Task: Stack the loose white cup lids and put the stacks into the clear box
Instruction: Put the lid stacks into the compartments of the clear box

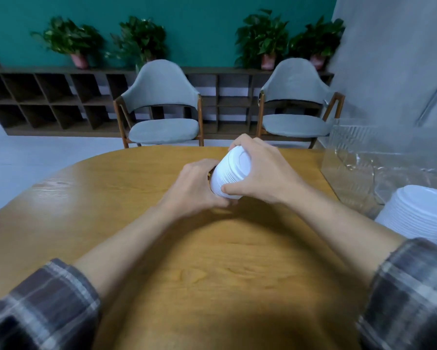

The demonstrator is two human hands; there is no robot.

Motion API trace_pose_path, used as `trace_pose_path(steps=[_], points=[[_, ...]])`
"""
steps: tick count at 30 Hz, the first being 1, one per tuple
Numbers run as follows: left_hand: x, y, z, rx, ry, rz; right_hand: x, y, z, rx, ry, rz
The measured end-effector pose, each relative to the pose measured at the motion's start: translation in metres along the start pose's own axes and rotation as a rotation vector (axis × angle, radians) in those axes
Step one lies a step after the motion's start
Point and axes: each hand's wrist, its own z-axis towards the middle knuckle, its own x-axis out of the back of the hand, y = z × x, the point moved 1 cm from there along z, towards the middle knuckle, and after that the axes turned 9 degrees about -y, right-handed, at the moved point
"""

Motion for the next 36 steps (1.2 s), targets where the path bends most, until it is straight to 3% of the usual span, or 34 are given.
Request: trace_pose_path(steps=[7, 13, 20, 26, 31, 36], points=[[0.025, -0.062, 0.117, 0.062, -0.001, -0.003, 0.019, 0.036, 0.137, -0.014, -0.027, 0.001], [0.051, -0.05, 0.19, 0.09, -0.119, 0.0, 0.07, 0.053, 0.187, -0.089, -0.074, 0.082], [0.073, 0.039, 0.25, 0.138, -0.287, -0.014, 0.179, 0.063, 0.173, -0.243, -0.148, 0.146], [0.026, 0.124, 0.293, 0.068, -0.518, -0.056, 0.257, 0.111, 0.116, -0.413, -0.162, 0.156], [-0.021, 0.173, 0.321, -0.003, -0.748, -0.04, 0.283, 0.164, 0.059, -0.552, -0.179, 0.231], [-0.065, 0.182, 0.332, -0.045, -0.802, 0.056, 0.274, 0.199, 0.033, -0.6, -0.175, 0.121]])
